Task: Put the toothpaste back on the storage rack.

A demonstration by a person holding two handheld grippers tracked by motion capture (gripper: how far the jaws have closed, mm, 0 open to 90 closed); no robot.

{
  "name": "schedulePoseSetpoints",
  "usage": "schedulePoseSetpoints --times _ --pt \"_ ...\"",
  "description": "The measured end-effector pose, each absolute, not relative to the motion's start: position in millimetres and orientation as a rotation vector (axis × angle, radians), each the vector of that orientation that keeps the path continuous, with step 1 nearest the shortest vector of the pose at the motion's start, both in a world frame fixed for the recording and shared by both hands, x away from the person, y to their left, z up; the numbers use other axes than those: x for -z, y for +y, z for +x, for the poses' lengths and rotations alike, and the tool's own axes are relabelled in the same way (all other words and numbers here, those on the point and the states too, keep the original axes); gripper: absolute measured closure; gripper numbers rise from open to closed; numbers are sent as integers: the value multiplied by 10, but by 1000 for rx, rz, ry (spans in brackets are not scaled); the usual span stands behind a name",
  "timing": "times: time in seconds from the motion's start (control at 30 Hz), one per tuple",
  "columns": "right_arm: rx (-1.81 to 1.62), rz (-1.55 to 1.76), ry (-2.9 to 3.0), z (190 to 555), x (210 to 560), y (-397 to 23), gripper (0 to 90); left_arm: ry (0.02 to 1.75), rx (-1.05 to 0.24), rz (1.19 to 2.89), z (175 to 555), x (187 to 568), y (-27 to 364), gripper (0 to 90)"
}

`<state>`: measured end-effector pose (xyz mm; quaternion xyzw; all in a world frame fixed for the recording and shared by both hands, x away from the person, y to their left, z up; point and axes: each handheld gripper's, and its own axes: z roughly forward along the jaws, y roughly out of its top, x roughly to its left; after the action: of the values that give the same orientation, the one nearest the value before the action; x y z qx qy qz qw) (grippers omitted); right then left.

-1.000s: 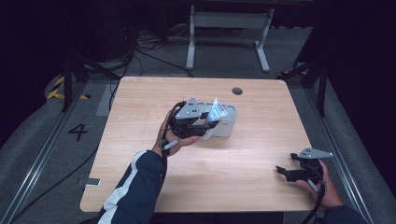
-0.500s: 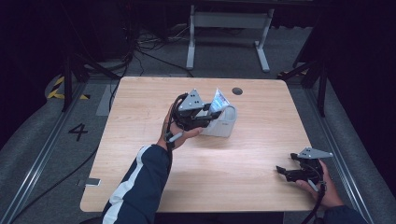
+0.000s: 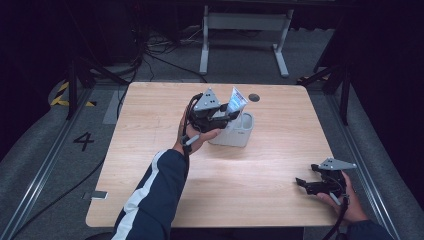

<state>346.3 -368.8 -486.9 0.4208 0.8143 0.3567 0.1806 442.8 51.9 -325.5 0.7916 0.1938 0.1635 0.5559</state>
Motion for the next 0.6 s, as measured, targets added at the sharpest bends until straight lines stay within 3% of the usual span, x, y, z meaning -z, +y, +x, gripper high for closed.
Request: schedulePoseSetpoints --times 0.6 --pt "-1008 1189 2300 3463 4869 -3688 128 481 -393 1841 4590 3262 424 646"
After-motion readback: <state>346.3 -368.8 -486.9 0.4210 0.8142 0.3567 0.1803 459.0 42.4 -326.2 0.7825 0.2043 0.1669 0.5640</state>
